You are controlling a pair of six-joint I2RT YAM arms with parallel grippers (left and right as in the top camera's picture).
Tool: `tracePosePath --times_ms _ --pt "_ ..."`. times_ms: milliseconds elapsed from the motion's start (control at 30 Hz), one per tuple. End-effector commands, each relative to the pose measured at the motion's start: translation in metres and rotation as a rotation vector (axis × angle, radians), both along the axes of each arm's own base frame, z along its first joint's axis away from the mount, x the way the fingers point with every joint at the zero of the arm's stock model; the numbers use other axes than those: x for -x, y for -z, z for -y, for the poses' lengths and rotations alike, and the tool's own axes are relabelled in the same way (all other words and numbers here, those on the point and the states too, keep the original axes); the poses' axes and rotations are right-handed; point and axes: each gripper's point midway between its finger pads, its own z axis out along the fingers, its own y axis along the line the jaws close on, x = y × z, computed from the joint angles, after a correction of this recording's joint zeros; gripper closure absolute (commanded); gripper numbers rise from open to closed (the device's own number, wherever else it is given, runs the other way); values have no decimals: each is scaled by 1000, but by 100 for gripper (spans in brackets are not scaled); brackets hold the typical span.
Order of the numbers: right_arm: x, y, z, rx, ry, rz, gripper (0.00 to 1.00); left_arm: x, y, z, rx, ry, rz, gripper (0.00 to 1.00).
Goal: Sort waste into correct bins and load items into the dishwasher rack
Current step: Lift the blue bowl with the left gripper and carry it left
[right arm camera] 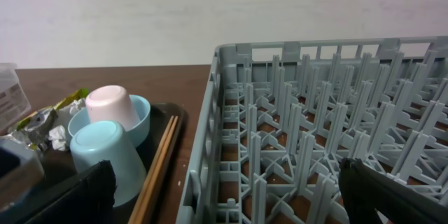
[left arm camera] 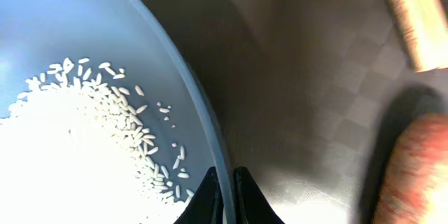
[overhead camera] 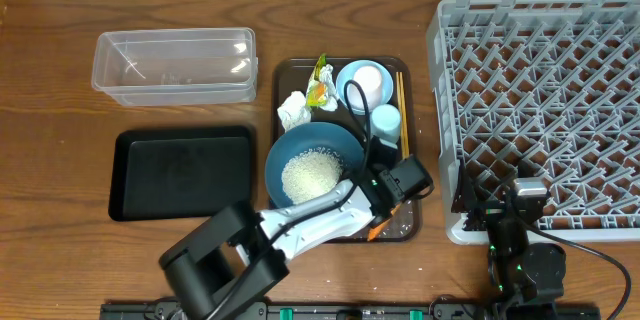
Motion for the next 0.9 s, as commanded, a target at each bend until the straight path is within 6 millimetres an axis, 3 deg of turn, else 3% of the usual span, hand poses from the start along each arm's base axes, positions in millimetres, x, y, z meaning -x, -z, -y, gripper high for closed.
tracePosePath --times_ms 0,867 --pt "1 2 -6 14 -26 -5 1 -1 -23 8 68 14 11 94" --pt "1 2 -6 14 -25 -5 1 10 -69 -14 11 7 -26 94"
